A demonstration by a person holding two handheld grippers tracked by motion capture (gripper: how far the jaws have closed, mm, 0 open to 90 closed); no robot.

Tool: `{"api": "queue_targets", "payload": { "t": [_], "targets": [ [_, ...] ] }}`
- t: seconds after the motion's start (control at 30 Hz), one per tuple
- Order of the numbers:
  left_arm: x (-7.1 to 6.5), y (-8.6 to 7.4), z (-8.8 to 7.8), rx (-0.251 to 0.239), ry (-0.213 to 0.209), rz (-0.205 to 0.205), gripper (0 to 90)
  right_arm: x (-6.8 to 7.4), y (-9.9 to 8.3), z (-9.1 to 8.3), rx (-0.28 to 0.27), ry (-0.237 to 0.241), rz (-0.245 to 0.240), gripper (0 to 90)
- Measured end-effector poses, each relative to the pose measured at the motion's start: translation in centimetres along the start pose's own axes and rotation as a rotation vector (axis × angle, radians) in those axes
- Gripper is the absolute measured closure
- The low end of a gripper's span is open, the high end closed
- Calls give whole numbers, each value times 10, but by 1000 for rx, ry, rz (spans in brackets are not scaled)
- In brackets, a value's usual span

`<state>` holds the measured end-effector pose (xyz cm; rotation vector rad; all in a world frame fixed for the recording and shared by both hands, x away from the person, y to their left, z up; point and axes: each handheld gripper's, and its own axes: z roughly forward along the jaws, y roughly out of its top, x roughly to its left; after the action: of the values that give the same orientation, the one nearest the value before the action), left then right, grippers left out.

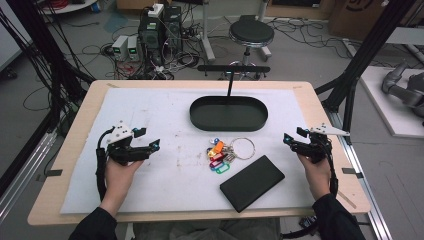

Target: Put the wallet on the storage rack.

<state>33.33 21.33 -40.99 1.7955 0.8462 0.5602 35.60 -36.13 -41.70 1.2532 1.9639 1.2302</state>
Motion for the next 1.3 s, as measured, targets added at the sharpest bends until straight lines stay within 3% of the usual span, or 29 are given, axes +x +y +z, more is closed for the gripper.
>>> {"api": "queue_targets", "payload": {
  "t": [0.13, 0.2, 0.4, 0.63, 0.8, 0.93, 1.0, 1.07, 1.23, 1.3],
  "targets": [
    [-3, 0, -1, -7, -14, 3, 294, 3, 0, -2, 14, 80, -27, 355],
    [-4, -1, -1, -9, -18, 1, 293, 5, -2, -5, 18, 141, -39, 354],
    [-7, 1, 1, -15, -25, 7, 294, 10, -10, -18, 61, 299, -187, 357],
    [-11, 3, 3, -14, -36, 8, 294, 13, -30, -36, 135, 467, -287, 361],
    [-11, 3, 3, -19, -49, -12, 294, 19, -47, -41, 229, 508, -400, 367],
    [-13, 3, 3, -23, -51, -19, 294, 27, -50, -35, 277, 502, -467, 385],
    [-14, 2, 4, -24, -54, -24, 293, 31, -50, -30, 298, 516, -472, 398],
    [-15, 2, 5, -20, -60, -25, 293, 34, -50, -25, 328, 490, -495, 408],
    [-17, 2, 4, -21, -74, -26, 293, 32, -52, -25, 307, 494, -503, 447],
    [-20, 2, 3, -22, -82, -23, 293, 29, -52, -25, 304, 496, -487, 506]
  ]
}}
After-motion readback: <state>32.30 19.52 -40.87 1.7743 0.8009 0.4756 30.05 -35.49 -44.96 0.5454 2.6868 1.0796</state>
